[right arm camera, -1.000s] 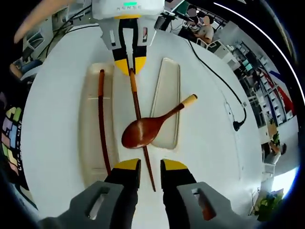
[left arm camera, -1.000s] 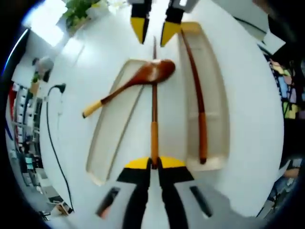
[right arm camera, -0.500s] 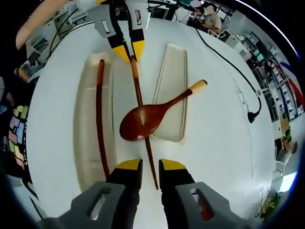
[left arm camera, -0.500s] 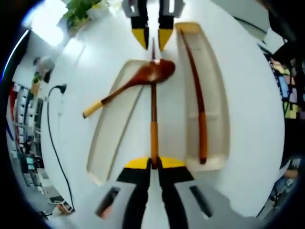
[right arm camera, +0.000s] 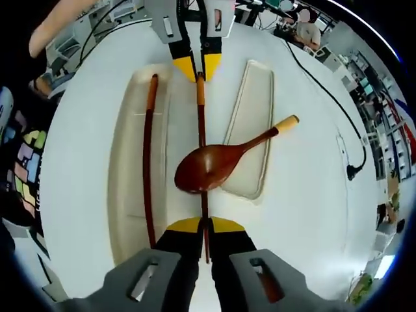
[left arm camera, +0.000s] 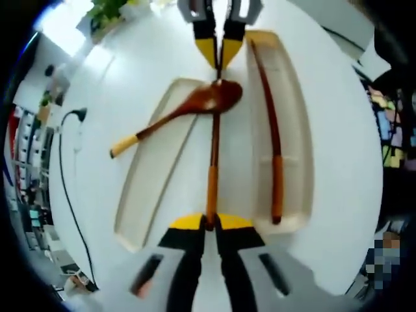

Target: Arrange the utensils inside the cutlery case until each visible utensil rests in its matching compartment.

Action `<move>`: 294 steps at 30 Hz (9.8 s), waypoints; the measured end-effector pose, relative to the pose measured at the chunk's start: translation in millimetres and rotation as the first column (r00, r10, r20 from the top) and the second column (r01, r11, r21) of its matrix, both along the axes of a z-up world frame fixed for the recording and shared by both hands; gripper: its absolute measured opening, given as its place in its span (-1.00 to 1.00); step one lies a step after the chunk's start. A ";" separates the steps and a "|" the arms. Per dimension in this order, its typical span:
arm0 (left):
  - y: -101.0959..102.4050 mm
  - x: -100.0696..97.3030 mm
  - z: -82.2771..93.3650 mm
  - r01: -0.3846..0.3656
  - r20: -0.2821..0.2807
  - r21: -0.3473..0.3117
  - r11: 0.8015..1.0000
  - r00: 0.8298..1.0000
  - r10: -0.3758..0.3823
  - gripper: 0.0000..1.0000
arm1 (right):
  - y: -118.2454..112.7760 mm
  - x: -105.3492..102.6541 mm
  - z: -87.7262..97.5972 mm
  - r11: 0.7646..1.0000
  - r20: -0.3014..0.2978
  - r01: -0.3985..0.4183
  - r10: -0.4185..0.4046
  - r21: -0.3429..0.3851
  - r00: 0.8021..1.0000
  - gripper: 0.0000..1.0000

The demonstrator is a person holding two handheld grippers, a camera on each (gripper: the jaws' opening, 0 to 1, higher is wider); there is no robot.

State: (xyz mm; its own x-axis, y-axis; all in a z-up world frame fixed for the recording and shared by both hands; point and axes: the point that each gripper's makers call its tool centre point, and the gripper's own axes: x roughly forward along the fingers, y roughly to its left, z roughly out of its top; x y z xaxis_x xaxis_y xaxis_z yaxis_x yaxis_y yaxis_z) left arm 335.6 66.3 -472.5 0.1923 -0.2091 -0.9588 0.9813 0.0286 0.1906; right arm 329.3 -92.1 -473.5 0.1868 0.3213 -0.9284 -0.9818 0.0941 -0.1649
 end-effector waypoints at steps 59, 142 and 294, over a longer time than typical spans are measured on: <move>-28.8 -55.1 38.5 0.173 0.047 -0.066 0.983 0.984 -0.170 -0.88 | -24.2 -57.2 34.8 0.999 0.133 -0.045 0.048 -0.027 0.990 -0.98; -12.2 -81.8 24.6 0.193 -0.132 -0.039 0.980 0.972 -0.196 -0.87 | -5.4 -77.0 26.6 0.996 -0.036 0.013 -0.009 0.089 0.999 -0.98; -62.2 -29.6 84.1 0.104 0.362 -0.340 0.935 0.932 0.028 -0.84 | -11.1 -28.0 98.1 0.822 0.428 0.157 -0.436 0.547 0.792 -0.92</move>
State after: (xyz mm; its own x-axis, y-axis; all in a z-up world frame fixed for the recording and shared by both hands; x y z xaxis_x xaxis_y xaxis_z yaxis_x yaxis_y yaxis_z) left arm 306.0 4.0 -388.4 0.4915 -0.5295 -0.6915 0.8507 0.1219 0.5113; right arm 301.3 -103.3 -375.4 0.7465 0.5224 -0.4121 -0.6650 0.5661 -0.4871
